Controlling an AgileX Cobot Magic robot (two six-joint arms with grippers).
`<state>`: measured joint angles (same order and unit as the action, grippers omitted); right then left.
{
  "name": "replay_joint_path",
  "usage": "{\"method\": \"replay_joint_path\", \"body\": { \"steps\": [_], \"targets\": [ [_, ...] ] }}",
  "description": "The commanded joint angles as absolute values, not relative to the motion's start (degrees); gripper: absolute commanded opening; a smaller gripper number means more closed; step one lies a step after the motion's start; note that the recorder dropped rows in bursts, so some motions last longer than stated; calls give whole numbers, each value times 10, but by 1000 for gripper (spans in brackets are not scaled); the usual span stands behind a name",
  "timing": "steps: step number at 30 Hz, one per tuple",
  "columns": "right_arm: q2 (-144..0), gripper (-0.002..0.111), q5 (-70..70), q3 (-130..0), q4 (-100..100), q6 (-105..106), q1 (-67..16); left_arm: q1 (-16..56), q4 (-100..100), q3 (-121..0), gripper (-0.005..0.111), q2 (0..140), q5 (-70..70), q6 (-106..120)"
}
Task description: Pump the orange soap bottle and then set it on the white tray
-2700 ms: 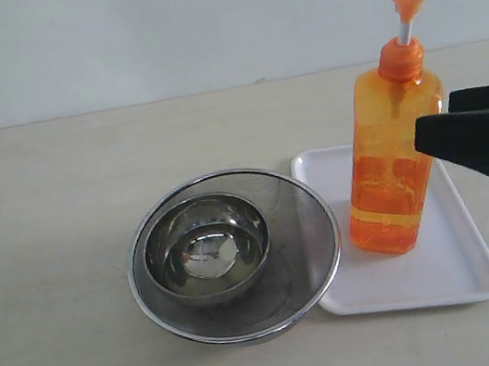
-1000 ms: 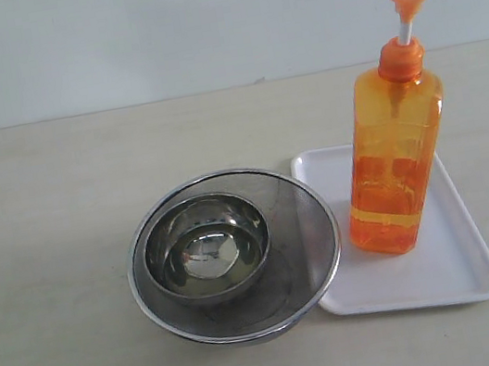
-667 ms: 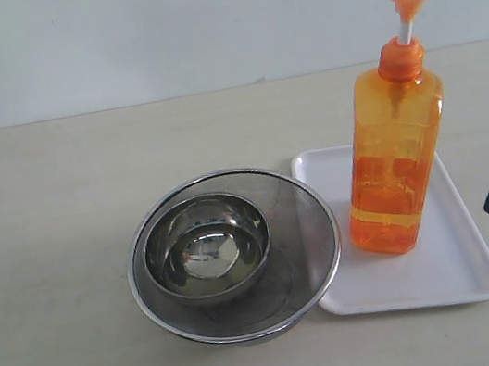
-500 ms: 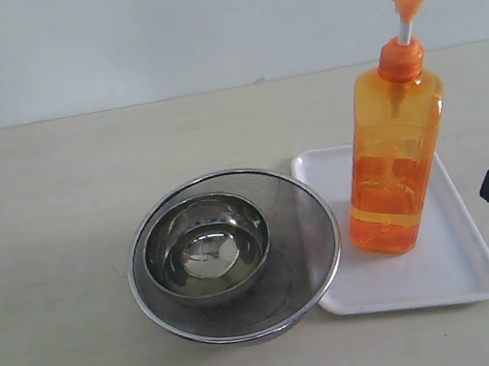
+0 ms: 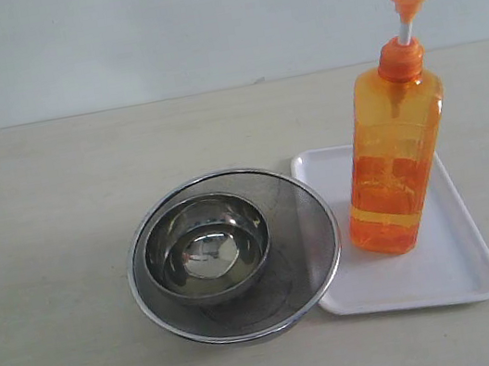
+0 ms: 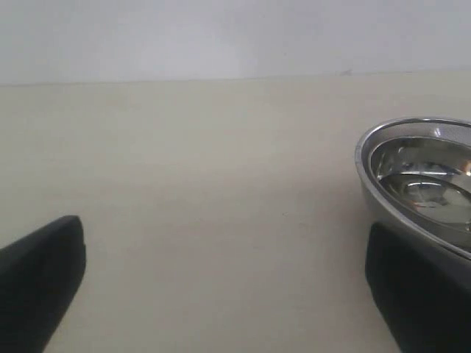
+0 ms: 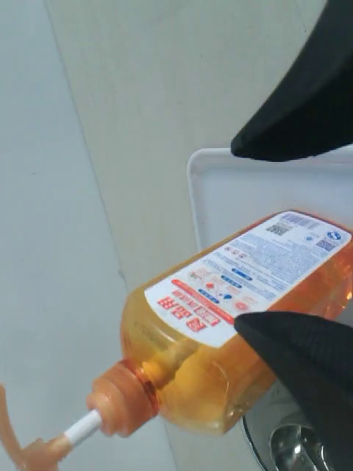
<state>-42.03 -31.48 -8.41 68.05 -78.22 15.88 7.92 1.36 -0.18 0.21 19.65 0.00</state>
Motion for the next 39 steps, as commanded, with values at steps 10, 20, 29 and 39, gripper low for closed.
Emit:
{"method": "replay_joint_path", "body": {
  "steps": [10,20,29,39],
  "targets": [
    [-415,53,-403,-80,746,-943,159,77,19,0,96,0,196,5],
    [-345,53,-334,-81,563,-813,159,77,19,0,96,0,196,5],
    [-416,51,-70,-81,470,-648,159,77,19,0,96,0,196,5],
    [-442,51,-74,-81,265,-451,98,77,19,0,96,0,196,5]
  ]
}}
